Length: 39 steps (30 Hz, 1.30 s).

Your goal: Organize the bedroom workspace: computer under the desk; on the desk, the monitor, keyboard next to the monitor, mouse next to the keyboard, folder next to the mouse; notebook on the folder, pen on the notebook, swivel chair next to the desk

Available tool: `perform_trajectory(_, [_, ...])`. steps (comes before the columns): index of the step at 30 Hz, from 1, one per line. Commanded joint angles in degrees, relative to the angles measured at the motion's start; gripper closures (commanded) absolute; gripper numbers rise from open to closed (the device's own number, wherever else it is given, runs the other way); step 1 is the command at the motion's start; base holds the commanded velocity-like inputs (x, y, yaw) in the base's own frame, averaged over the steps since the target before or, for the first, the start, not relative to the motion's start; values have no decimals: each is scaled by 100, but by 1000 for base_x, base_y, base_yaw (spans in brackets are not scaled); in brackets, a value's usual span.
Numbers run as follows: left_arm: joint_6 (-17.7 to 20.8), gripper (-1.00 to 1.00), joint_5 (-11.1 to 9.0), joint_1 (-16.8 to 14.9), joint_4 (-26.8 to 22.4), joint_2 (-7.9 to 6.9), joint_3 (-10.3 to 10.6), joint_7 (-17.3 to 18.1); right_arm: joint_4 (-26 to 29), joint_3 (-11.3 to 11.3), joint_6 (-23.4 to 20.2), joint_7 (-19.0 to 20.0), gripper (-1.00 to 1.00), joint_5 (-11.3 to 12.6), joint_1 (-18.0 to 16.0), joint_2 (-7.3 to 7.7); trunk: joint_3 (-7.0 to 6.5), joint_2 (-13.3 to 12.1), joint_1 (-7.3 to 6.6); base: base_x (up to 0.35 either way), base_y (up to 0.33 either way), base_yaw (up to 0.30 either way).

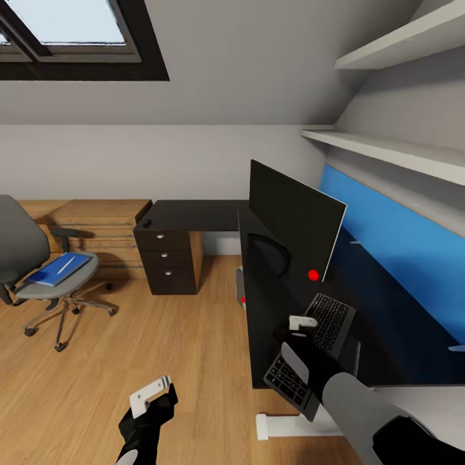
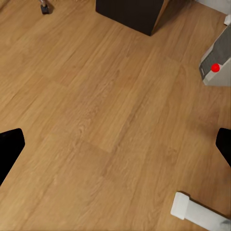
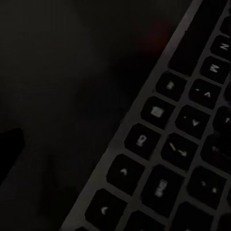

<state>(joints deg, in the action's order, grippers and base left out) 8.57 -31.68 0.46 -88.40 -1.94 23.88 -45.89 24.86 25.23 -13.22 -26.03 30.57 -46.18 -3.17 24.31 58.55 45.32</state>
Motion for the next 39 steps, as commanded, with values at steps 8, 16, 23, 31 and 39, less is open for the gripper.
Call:
perform_trajectory(8, [31, -100, -14, -2, -19, 0, 12, -36, -91, 35, -48, -59, -100, 36, -5, 9, 149, 327, 177, 0, 0, 0])
perform_trajectory(16, [36, -100, -14, -2, -20, 5, 19, -38, -104, 34, -49, -66, -100, 31, -5, 9, 257, 567, 309, 0, 0, 0])
perform_trajectory(23, [28, -100, -13, -2, -20, 1, 174, -43, -104, 34, -78, -83, -100, 28, -5, 9, 257, 567, 309, 0, 0, 0])
perform_trajectory(31, [23, -100, -12, -2, -21, 0, 187, -43, -99, 44, -154, -451, -100, 11, -5, -77, 257, 567, 309, 0, 0, 0])
perform_trajectory(39, [22, -100, -13, -2, -28, -3, 188, -43, -96, 52, -155, -655, -100, -2, -5, -127, 257, 567, 309, 0, 0, 0])
